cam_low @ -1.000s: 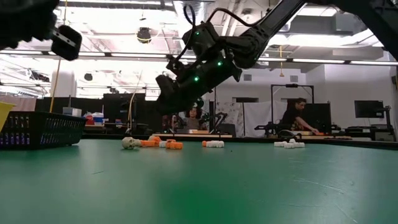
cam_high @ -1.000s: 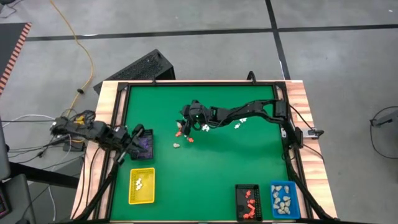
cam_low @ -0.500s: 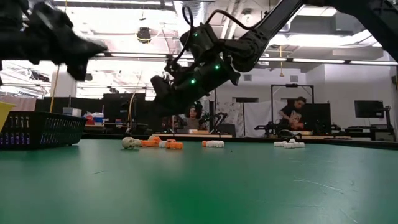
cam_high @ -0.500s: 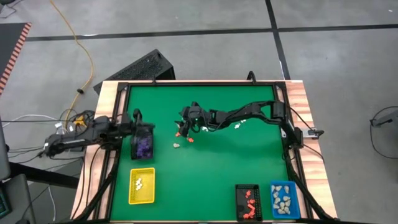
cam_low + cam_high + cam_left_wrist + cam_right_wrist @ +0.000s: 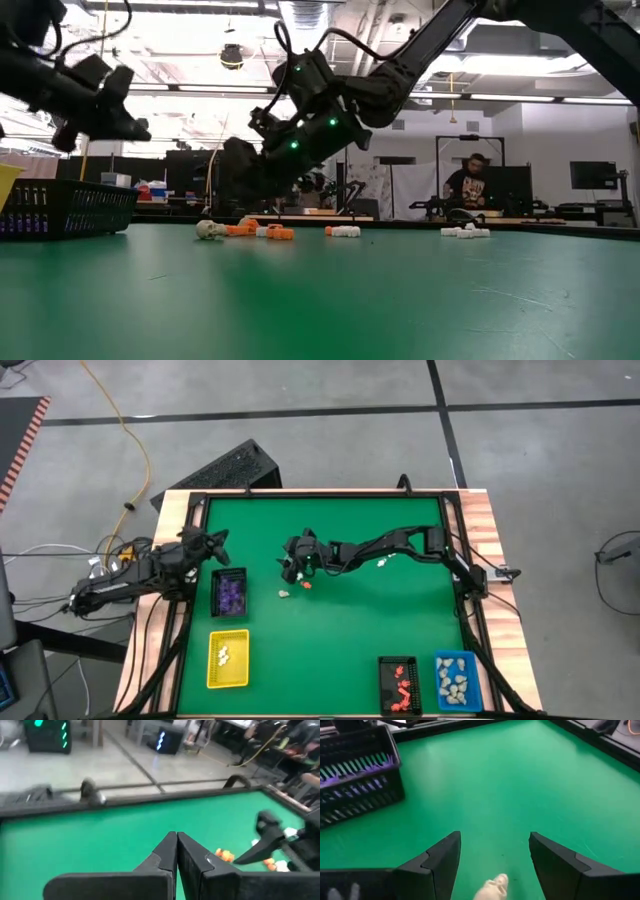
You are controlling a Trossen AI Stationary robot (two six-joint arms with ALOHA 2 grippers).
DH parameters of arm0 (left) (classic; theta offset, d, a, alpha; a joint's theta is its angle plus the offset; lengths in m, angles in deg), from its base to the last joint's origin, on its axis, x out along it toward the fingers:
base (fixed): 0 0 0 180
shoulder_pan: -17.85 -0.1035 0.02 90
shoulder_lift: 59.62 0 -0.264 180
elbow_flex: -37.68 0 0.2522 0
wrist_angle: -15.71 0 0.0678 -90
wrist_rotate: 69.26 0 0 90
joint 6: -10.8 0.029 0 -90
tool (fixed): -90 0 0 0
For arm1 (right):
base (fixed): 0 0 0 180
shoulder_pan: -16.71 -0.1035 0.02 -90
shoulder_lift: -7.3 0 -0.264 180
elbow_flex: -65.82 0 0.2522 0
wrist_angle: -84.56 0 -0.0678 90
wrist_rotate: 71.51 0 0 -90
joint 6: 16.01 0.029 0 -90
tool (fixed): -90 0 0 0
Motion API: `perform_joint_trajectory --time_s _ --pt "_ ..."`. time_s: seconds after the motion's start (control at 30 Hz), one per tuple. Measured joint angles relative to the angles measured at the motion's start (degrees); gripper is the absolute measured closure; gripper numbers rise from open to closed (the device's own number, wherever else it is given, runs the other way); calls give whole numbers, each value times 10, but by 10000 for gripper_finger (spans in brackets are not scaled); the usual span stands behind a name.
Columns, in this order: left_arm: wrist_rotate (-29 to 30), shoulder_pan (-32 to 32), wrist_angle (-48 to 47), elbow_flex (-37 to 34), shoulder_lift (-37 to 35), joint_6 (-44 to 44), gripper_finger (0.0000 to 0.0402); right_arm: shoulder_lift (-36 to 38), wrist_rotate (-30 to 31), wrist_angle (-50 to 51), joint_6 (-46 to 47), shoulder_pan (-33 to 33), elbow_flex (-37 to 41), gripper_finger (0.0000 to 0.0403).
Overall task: Sort Halloween decoration
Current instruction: Put the white skull toy into the blue basket
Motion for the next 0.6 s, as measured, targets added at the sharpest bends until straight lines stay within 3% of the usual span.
perform_joint_trajectory --time_s 0.13,0.3,0.6 --pt "-3 1 27 -28 3 -34 402 -5 3 36 0 -2 -6 147" --pt "-61 7 111 -44 7 19 402 -5 16 78 1 -8 -5 147" --pt "-62 7 110 -44 7 5 402 -6 14 112 36 -5 -5 151"
